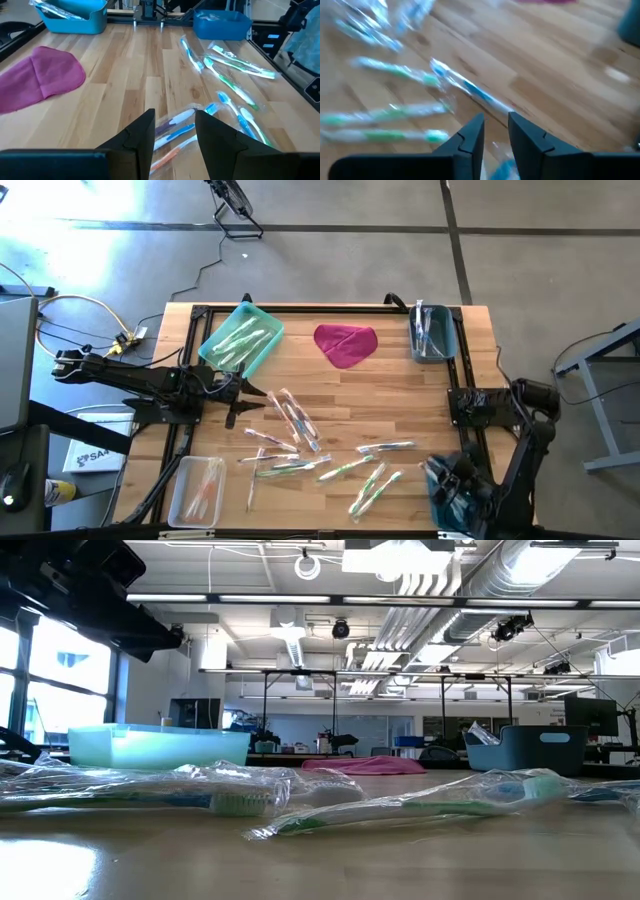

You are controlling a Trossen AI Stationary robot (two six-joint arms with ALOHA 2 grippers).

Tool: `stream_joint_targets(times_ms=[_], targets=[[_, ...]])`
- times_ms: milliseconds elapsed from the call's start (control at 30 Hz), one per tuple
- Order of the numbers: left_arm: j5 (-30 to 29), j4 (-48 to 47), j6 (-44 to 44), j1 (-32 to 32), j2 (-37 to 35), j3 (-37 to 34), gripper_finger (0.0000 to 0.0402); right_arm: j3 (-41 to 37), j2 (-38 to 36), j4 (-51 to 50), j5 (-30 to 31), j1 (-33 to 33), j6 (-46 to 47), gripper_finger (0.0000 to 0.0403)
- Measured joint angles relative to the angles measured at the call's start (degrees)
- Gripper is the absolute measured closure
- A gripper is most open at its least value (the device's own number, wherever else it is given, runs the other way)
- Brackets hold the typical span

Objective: Pick & Place Toothbrushes
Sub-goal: Put the blue toothbrush to the light blue bin

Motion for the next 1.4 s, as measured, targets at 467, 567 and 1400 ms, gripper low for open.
stream_joint_targets(times_ms=[467,567,1400], targets=[[-5.79,-0.53,3.06,0.00,-0.02,0.00,0.0265,0.00,-4.21,0.00,19.33,-12.36,-8.68,0.0330],[-5.81,-2.37,3.48,0.00,-0.02,0.00,0.0265,0.00,-4.80,0.09,18.99,-16.24,-9.02,0.0330],[-5.90,-4.84,10.66,0.00,0.00,0.00,0.0265,0.00,-17.36,44.26,-9.00,-52.48,-97.91,0.0330]])
